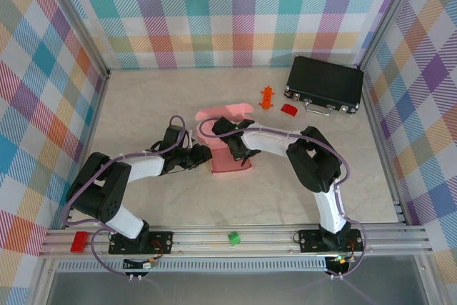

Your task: Fold the paper box

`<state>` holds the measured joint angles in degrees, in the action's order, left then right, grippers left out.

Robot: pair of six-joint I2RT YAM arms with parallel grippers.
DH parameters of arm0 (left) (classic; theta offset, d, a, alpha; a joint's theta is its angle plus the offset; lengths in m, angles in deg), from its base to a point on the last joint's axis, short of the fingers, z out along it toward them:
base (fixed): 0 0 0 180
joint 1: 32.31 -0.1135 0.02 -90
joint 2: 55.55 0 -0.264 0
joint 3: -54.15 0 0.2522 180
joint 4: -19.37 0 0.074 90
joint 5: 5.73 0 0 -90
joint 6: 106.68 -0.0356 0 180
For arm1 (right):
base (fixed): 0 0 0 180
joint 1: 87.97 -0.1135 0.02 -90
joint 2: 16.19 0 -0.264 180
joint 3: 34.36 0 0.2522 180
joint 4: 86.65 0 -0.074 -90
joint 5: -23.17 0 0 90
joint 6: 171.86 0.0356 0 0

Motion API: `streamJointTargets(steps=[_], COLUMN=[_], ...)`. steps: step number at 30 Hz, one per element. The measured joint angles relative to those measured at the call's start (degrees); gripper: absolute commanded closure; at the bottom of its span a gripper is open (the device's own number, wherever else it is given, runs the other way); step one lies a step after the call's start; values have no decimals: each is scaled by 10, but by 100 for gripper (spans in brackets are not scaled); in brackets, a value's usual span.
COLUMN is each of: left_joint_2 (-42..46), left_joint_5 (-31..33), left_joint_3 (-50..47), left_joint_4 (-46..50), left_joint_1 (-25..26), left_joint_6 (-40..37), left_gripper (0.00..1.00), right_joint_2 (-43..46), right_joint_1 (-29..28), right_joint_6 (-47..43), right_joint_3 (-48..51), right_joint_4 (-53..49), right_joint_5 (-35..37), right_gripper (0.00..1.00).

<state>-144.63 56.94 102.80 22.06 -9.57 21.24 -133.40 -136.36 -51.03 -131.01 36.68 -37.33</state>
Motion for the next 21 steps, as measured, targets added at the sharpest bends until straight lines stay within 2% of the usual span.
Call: streamJointTargets(steps=[21], left_joint_2=[2], left_joint_5=[4], left_joint_3=[0], left_joint_4=[3], left_joint_1=[0], left_joint_6=[-2], left_gripper=[73], right_joint_2=[16], right_joint_1=[4], right_joint_6=[3], right_joint_3=[18], right_joint_4=[-18], right_joint_5=[-23], right_gripper=[75])
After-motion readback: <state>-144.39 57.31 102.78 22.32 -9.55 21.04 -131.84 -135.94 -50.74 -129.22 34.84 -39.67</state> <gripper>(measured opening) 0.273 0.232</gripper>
